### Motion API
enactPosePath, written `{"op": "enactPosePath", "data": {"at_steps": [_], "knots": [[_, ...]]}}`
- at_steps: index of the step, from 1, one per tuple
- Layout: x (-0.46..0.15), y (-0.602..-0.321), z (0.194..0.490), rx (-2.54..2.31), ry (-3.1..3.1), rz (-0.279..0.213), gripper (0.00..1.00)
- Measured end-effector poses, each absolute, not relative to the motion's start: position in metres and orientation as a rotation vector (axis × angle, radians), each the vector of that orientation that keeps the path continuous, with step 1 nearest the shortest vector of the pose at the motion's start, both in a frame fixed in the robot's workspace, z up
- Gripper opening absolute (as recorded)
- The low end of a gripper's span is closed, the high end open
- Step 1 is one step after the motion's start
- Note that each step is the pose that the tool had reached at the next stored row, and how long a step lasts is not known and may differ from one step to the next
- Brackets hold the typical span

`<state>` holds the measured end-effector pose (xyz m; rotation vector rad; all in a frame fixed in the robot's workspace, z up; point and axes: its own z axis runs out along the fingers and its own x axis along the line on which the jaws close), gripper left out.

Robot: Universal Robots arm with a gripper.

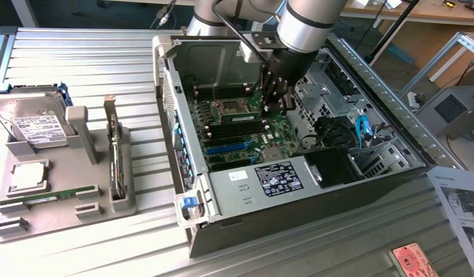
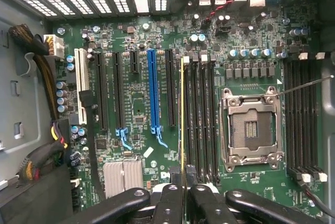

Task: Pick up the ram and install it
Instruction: 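Insert the ram into the slot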

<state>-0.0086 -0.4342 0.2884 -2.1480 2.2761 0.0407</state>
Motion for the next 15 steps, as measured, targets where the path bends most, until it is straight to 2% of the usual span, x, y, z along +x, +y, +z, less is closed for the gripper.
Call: {"op": "enactPosePath", "data": {"at_steps": [15], "knots": [[-0.0086, -0.4323, 0.2828, -2.148, 2.276, 0.041, 0.12]]}}
